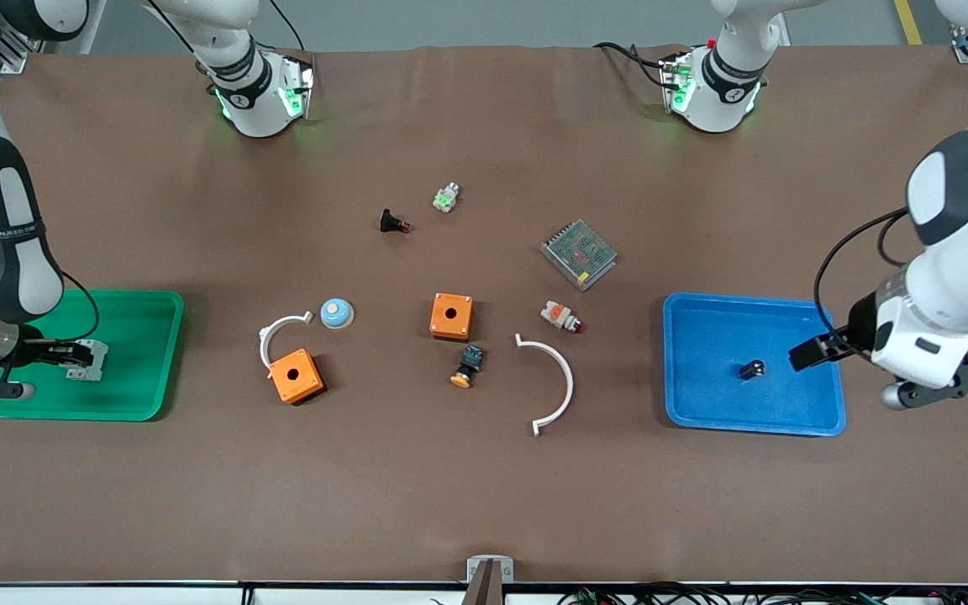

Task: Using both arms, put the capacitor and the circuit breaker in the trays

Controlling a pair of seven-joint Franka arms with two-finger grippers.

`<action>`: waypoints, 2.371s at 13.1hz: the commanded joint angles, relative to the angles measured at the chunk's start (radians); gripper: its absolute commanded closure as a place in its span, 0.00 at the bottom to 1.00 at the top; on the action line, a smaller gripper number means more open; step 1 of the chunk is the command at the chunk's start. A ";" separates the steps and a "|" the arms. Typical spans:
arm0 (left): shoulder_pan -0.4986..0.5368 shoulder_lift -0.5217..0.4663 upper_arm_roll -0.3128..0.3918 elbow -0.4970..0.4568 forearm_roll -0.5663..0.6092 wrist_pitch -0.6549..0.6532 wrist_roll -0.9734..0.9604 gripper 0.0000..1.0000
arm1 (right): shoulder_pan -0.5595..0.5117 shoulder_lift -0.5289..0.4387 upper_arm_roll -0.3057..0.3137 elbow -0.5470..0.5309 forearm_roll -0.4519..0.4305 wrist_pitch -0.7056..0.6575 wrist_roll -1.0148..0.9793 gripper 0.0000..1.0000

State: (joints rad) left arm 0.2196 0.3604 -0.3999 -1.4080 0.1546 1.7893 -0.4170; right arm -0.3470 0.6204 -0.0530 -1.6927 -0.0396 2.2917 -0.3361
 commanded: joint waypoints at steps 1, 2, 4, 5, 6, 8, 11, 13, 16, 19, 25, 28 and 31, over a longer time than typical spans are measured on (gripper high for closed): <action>0.007 -0.073 0.009 0.020 0.017 -0.067 0.111 0.00 | -0.003 -0.057 0.019 0.004 0.015 -0.055 -0.006 0.01; 0.009 -0.096 0.009 0.020 0.019 -0.076 0.136 0.00 | 0.012 -0.089 0.021 0.004 0.015 -0.105 0.002 0.01; 0.011 -0.145 0.007 0.021 0.008 -0.131 0.170 0.00 | 0.064 -0.174 0.021 0.005 0.017 -0.217 0.024 0.02; 0.011 -0.171 0.007 0.021 0.006 -0.169 0.181 0.00 | 0.092 -0.217 0.021 0.005 0.017 -0.282 0.075 0.02; 0.011 -0.195 0.007 0.021 0.005 -0.197 0.188 0.00 | 0.127 -0.256 0.021 0.004 0.017 -0.337 0.121 0.02; 0.001 -0.254 0.009 0.015 -0.003 -0.232 0.211 0.00 | 0.190 -0.347 0.021 0.002 0.017 -0.446 0.198 0.02; -0.112 -0.331 0.168 -0.017 -0.108 -0.332 0.247 0.00 | 0.247 -0.470 0.051 0.001 0.017 -0.555 0.307 0.01; -0.175 -0.417 0.260 -0.113 -0.173 -0.331 0.273 0.00 | 0.290 -0.539 0.052 0.002 0.017 -0.609 0.348 0.01; -0.253 -0.483 0.325 -0.187 -0.175 -0.329 0.280 0.00 | 0.330 -0.610 0.052 0.002 0.017 -0.646 0.388 0.01; -0.266 -0.506 0.334 -0.209 -0.152 -0.327 0.325 0.00 | 0.341 -0.659 0.052 0.001 0.018 -0.667 0.391 0.01; -0.281 -0.503 0.323 -0.201 -0.101 -0.323 0.334 0.00 | 0.355 -0.726 0.053 -0.002 0.026 -0.719 0.391 0.01; -0.279 -0.468 0.325 -0.148 -0.101 -0.324 0.339 0.00 | 0.355 -0.728 0.053 -0.001 0.029 -0.712 0.394 0.01; -0.275 -0.448 0.323 -0.123 -0.104 -0.332 0.340 0.00 | 0.356 -0.723 0.053 0.010 0.032 -0.703 0.394 0.01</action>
State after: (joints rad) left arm -0.0553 -0.1109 -0.0796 -1.5675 0.0389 1.4654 -0.0959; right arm 0.0006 -0.0864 0.0043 -1.6705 -0.0257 1.5784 0.0388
